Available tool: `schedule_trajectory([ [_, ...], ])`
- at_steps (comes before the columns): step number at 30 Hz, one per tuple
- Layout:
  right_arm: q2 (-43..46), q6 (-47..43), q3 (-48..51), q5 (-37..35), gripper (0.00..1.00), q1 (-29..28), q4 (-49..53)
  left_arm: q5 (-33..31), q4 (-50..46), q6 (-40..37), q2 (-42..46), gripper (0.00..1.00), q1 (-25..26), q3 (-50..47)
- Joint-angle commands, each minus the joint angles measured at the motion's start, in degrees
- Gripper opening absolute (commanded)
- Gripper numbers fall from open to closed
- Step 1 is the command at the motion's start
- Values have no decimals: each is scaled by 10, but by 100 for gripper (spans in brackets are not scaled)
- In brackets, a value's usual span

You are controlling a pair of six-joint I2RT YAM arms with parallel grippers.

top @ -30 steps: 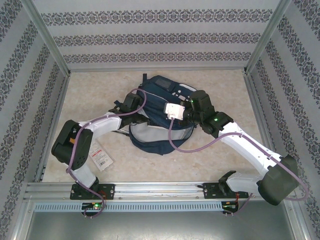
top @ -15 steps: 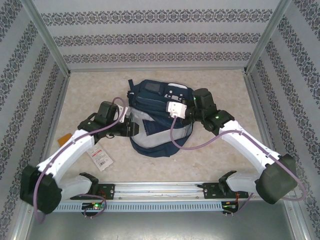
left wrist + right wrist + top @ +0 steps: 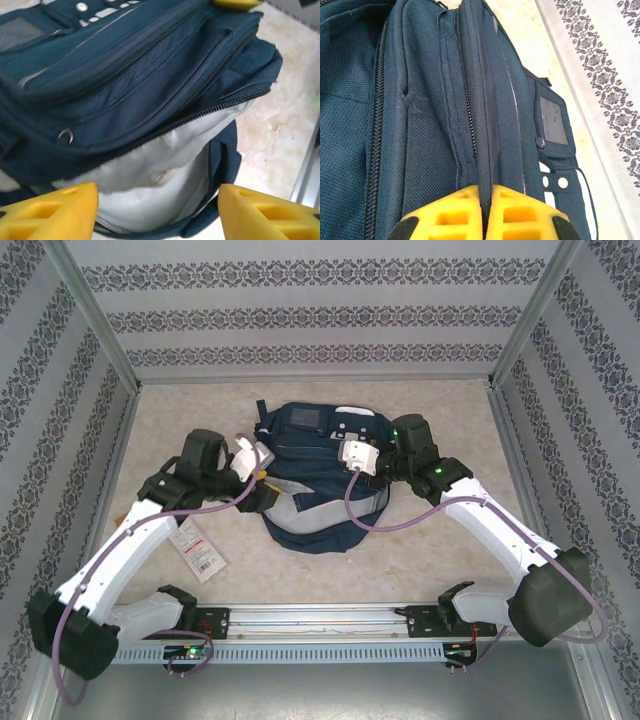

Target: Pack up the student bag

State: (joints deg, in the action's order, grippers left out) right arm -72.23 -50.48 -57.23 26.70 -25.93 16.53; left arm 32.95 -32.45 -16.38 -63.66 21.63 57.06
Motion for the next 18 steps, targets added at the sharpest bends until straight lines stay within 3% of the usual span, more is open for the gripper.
schedule_trajectory([
  [1, 5, 17, -11, 44, 0, 5, -26, 59, -6, -232, -31, 73, 0, -1],
  [6, 11, 27, -8, 55, 0, 6, -26, 2, 169, -272, -47, 88, 1, -56],
  [11, 17, 51, 0, 71, 0, 10, -39, -55, 315, -262, -82, 86, 1, -80],
  [18, 17, 66, 3, 97, 0, 20, -44, -118, 413, -244, -124, 84, 1, -85],
])
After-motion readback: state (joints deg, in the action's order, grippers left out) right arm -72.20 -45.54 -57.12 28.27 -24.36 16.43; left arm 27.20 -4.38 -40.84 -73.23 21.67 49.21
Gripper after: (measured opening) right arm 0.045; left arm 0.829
